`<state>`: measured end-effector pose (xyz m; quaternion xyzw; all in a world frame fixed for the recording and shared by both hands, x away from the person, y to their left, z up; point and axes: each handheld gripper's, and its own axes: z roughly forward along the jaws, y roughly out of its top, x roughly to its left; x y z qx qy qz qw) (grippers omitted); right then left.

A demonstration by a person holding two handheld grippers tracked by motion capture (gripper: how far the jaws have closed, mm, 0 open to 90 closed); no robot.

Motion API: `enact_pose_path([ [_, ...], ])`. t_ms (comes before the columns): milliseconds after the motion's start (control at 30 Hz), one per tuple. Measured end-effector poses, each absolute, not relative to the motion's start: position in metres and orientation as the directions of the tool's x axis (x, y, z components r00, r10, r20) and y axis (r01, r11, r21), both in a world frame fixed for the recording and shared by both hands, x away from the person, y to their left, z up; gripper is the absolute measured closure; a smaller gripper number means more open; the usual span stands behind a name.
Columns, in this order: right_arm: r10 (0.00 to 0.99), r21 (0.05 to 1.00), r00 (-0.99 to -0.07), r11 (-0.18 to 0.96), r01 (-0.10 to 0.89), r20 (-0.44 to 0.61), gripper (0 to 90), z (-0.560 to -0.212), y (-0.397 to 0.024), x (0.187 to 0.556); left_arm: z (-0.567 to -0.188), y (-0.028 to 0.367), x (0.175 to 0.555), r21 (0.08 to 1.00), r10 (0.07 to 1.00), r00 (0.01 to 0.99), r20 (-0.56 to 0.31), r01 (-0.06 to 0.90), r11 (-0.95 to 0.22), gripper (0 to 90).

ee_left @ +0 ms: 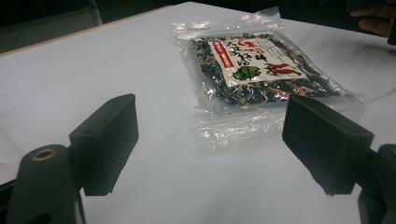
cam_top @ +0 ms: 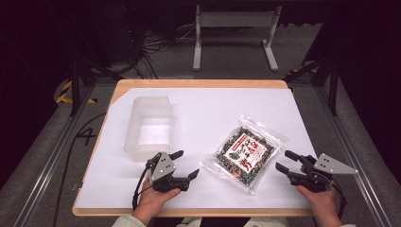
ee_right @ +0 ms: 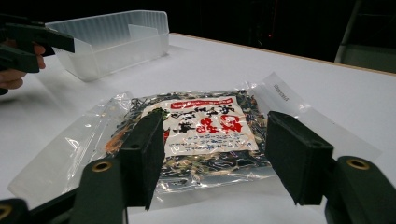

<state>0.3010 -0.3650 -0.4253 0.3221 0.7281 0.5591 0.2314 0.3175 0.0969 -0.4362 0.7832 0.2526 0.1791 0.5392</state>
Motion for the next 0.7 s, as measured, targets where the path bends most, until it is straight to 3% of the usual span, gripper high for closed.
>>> enact_pose_path([
  [233, 0.723, 0.969, -0.689, 0.131, 0.209, 0.051, 31.7, -0.425, -0.366, 0.302, -0.436, 0.097, 0.317, 0.939, 0.587, 0.809, -0.004, 0.206, -0.276, 19.3],
  [700, 0.763, 0.954, -0.646, 0.209, 0.216, -0.021, 30.2, -0.409, -0.36, 0.332, -0.437, 0.098, 0.318, 0.938, 0.59, 0.807, -0.013, 0.214, -0.273, 19.3],
])
